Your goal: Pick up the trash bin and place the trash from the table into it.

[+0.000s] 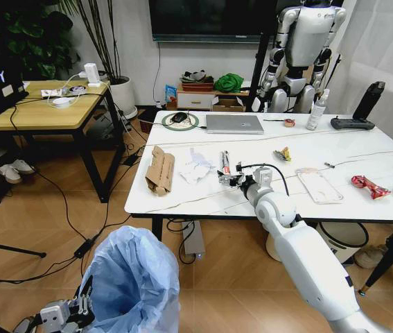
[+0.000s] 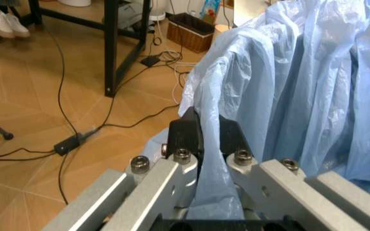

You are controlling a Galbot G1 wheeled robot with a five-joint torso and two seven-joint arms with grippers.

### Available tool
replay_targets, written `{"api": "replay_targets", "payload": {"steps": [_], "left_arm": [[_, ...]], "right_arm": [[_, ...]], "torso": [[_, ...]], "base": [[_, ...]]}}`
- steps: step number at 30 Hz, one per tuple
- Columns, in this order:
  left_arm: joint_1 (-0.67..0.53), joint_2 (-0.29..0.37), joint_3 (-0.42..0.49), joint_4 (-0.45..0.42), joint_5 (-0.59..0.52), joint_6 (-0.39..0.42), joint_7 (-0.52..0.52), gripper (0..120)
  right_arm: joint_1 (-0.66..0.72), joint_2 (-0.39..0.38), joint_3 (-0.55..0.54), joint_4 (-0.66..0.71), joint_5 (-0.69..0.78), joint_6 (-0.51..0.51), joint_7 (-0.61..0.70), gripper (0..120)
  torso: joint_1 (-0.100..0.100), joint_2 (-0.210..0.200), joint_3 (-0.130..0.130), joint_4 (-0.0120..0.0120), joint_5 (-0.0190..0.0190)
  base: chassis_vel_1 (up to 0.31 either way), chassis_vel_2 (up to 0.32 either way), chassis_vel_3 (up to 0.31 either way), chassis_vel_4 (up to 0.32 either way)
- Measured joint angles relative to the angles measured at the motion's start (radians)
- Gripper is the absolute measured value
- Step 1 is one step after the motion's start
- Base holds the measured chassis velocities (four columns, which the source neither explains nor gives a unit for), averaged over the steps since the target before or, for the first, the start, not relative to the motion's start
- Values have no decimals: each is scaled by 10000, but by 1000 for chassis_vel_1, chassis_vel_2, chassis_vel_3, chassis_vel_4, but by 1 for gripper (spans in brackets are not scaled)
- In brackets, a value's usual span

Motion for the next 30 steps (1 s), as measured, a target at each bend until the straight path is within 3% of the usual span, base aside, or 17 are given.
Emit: {"api": "replay_targets", "payload": {"steps": [6,12,19,25,28,30], "left_arm": [[-36,52,-17,-9,-22,0,-21,0],[-82,152,-48,-10,-88,4,-32,0],[-168,214,-55,9,-134,29,-44,0],[-198,253,-26,44,-140,36,-47,0],[-213,317,22,59,-149,37,-51,0],[-214,344,63,65,-150,36,-51,0]], "right_arm": [[73,159,-129,-390,-223,139,-102,87],[53,165,-169,-596,-410,214,-115,59],[-41,102,-100,-605,-464,227,-134,34],[-98,58,-59,-539,-462,261,-123,20],[-149,25,15,-402,-405,328,-105,2],[-176,16,58,-314,-350,372,-102,0]], "torso": [[0,0,0,0,0],[-1,-1,-1,0,1],[-1,0,-1,0,1],[-1,-1,-1,0,1],[-1,-1,-1,0,2],[-1,-1,-1,0,1]], "base": [[0,0,0,0],[0,0,0,0],[0,0,0,0],[0,0,0,0],[0,0,0,0],[0,0,0,0]]}}
